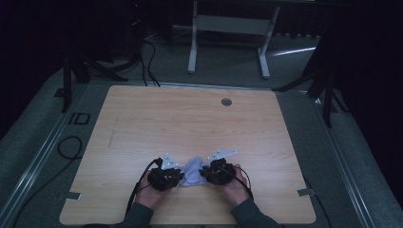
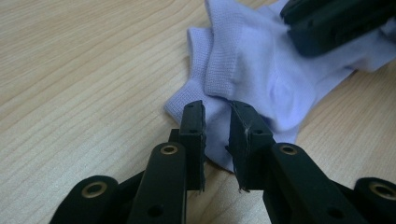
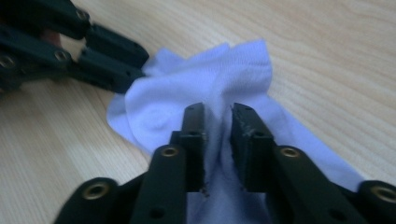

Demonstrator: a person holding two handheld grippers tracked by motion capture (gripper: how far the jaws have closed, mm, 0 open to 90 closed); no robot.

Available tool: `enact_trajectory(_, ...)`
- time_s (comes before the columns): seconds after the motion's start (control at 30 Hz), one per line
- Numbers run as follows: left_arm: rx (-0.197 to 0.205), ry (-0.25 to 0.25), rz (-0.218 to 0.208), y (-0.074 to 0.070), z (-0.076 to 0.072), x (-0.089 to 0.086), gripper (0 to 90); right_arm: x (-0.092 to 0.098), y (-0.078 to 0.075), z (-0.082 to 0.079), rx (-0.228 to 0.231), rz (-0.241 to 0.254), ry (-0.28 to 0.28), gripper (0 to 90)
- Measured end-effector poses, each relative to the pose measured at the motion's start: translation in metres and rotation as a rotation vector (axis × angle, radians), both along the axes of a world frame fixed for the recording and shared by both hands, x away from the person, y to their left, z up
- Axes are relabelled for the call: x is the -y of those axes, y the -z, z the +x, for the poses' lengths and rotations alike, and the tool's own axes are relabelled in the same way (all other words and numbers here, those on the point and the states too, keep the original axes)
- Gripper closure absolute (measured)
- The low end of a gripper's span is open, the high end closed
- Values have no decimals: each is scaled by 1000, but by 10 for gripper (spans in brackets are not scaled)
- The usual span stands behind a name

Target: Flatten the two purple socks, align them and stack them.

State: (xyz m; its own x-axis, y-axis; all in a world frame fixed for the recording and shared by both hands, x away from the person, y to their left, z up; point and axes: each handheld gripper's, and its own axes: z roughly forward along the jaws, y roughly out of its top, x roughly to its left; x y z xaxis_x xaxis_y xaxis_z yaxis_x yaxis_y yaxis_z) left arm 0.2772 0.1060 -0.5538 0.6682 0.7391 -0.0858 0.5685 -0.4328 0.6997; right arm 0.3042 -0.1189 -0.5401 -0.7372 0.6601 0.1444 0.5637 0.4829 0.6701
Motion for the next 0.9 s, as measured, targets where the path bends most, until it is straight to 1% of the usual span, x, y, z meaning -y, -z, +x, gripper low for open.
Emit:
enact_trajectory(0.07,3,-3,-10,-1,0,-1,751,1,-1,-1,1,8,-6,676)
enact_trajectory(0.1,3,-3,-10,-1,0,-1,751,2,-3,-3,6,18,-7,650)
enact_trajectory(0.13,5,-5,-19,-2,0,-1,751,4,-5,-3,11,26,-10,637)
enact_trajectory(0.2,7,-7,-37,-4,-1,-1,751,10,-10,-5,31,47,-3,627)
enact_trajectory(0.23,10,-5,-39,-5,-1,-1,750,14,-13,-6,42,60,8,630)
enact_trajectory(0.3,10,-4,-50,-7,-2,-1,748,22,-17,-7,52,63,24,648)
enact_trajectory(0.33,14,-1,-50,-7,-2,0,748,26,-18,-8,64,54,35,657)
enact_trajectory(0.43,15,7,-56,-9,-4,2,746,37,-15,-8,102,-30,72,686)
enact_trajectory(0.47,16,12,-55,-10,-4,3,744,42,-12,-8,107,-61,86,695)
enact_trajectory(0.53,18,15,-59,-11,-5,4,738,48,-8,-7,105,-87,104,703)
enact_trajectory(0.57,19,15,-65,-11,-5,5,732,51,-5,-7,100,-93,110,705)
enact_trajectory(0.67,24,13,-64,-12,-5,6,709,56,1,-5,87,-102,126,709)
enact_trajectory(0.8,24,13,-81,-14,-4,8,698,58,6,-3,71,-106,129,715)
enact_trajectory(0.9,26,21,-84,-15,-4,10,691,58,7,-2,63,-107,130,722)
